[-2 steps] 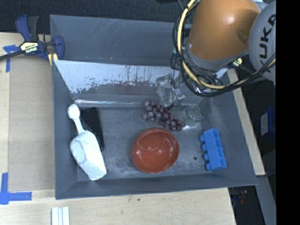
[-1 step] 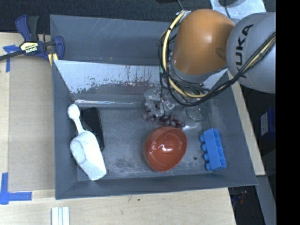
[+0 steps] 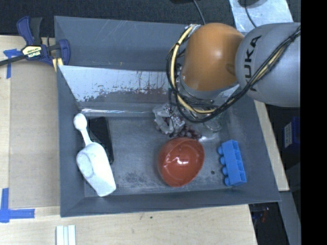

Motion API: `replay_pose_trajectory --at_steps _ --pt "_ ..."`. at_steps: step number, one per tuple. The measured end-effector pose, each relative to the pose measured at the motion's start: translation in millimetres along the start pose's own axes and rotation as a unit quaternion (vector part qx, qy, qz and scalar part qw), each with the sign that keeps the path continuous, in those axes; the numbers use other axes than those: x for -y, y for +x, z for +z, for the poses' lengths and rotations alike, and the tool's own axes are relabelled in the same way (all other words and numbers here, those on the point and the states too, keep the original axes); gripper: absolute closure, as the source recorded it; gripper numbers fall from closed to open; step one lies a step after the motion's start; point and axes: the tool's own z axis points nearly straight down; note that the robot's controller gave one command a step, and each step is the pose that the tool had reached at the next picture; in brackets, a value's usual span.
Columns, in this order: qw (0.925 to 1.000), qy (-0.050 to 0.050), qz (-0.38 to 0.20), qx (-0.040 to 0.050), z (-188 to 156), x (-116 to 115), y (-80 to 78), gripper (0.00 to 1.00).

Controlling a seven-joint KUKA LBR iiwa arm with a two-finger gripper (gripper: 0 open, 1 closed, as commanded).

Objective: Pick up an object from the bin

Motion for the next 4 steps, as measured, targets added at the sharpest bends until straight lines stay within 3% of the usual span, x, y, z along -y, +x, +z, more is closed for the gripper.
replay_pose_trajectory --at_steps 1,2,3,4 --pt "0.9898 0.002 -0.142 0.0031 23.6 24.4 -2.1 1.00" --pt "0.9999 0.001 -0.012 0.0045 -7.3 4.5 3.3 1.00" --pt "0.9931 0.000 -0.117 0.0000 17.6 20.1 6.3 1.00" --pt "0.9913 0.003 -0.131 0.0050 31.6 28.1 10.4 1.00"
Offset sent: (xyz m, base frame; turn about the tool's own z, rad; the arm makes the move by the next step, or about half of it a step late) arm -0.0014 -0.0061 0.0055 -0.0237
